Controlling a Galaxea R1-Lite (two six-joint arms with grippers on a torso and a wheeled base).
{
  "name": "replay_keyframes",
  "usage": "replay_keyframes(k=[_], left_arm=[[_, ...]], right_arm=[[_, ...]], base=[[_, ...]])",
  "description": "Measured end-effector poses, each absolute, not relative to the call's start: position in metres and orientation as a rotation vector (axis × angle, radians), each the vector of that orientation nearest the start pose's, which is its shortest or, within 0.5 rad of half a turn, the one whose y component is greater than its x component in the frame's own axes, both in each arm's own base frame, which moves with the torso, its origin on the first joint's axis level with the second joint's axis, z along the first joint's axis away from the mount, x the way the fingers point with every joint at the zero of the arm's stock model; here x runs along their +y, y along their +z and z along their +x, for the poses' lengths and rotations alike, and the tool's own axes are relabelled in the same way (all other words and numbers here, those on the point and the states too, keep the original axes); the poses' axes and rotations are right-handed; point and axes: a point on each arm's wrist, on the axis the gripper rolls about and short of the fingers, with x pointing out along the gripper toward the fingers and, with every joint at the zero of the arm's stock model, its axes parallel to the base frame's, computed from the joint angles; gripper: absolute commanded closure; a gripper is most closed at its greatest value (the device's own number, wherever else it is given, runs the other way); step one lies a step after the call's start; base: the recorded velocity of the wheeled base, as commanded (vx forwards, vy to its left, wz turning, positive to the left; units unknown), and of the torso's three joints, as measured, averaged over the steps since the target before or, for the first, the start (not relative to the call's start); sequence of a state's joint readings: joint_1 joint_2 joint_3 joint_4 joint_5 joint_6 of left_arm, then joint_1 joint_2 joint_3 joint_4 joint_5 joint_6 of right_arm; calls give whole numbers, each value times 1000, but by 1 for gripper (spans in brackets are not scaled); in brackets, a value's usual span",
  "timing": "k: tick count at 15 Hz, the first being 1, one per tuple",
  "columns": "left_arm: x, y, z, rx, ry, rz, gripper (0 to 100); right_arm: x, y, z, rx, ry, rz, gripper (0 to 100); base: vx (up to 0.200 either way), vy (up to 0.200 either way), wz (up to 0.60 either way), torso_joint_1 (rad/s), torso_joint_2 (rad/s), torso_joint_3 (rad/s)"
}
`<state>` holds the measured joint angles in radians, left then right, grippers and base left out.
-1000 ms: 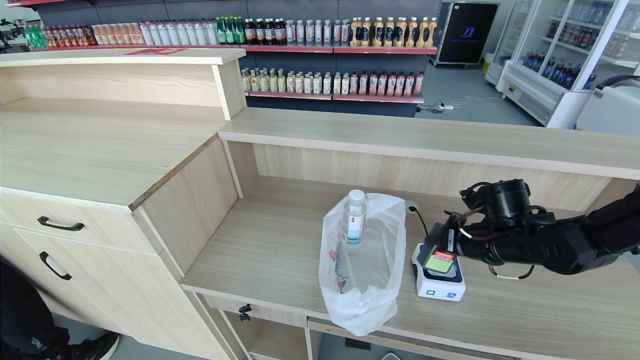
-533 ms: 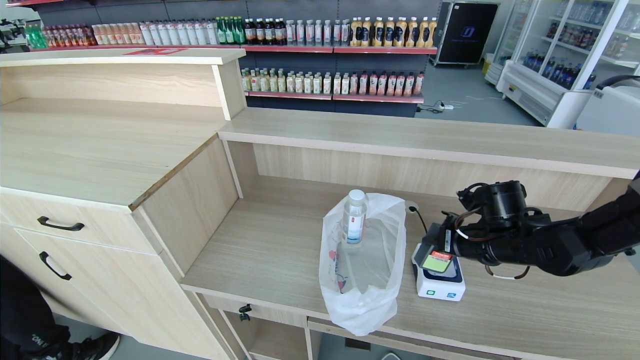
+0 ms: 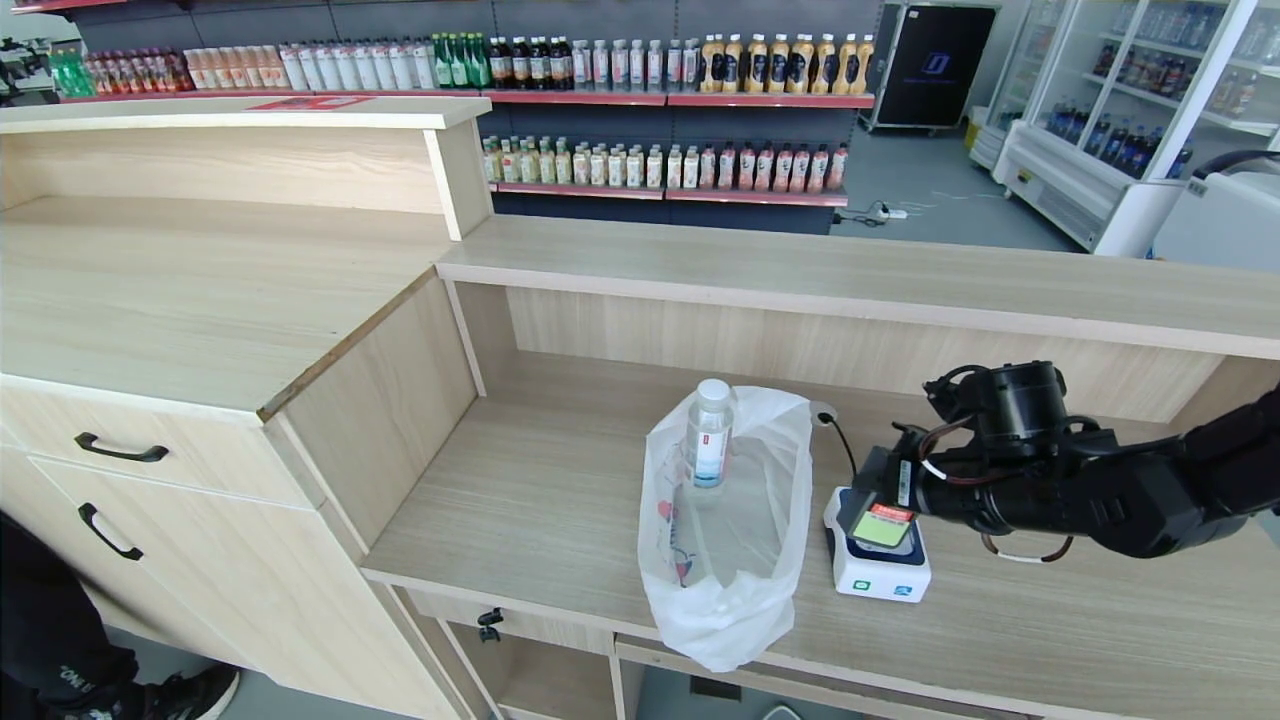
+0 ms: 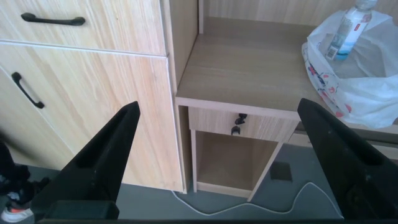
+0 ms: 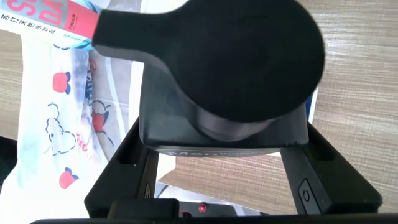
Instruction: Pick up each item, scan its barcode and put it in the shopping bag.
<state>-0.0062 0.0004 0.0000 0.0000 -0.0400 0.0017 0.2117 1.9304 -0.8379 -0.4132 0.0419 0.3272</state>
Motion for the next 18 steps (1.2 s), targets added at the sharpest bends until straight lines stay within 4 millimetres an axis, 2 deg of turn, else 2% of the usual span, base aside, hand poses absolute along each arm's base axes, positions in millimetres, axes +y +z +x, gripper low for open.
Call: replay_keyframes(k=[3, 7, 9, 10, 13, 14, 18], left_arm=[[-1, 75, -23, 0, -46, 2, 0], [-1, 75, -23, 0, -46, 2, 0], [-1, 75, -23, 0, -46, 2, 0], [-1, 75, -23, 0, -45, 2, 0], [-1, 76, -23, 0, -45, 2, 0], [-1, 76, -23, 0, -47, 2, 0], [-1, 75, -23, 1, -47, 2, 0]], right_arm=[[61, 121, 304, 657, 74, 243, 100], [35, 167, 248, 577, -75, 121, 100], [22, 183, 223, 541, -111, 97, 100], [18, 188, 216, 517, -121, 96, 100], [16, 195, 209, 477, -124, 97, 100], [20, 195, 210, 470, -103, 90, 100], [41, 181, 227, 482, -9, 13, 100]], base=[[0, 0, 0, 0, 0, 0], [0, 0, 0, 0, 0, 0], [0, 0, 600, 5, 2, 0], [0, 0, 600, -2, 7, 12], [0, 0, 600, 2, -1, 6], [0, 0, 0, 0, 0, 0], [0, 0, 0, 0, 0, 0]])
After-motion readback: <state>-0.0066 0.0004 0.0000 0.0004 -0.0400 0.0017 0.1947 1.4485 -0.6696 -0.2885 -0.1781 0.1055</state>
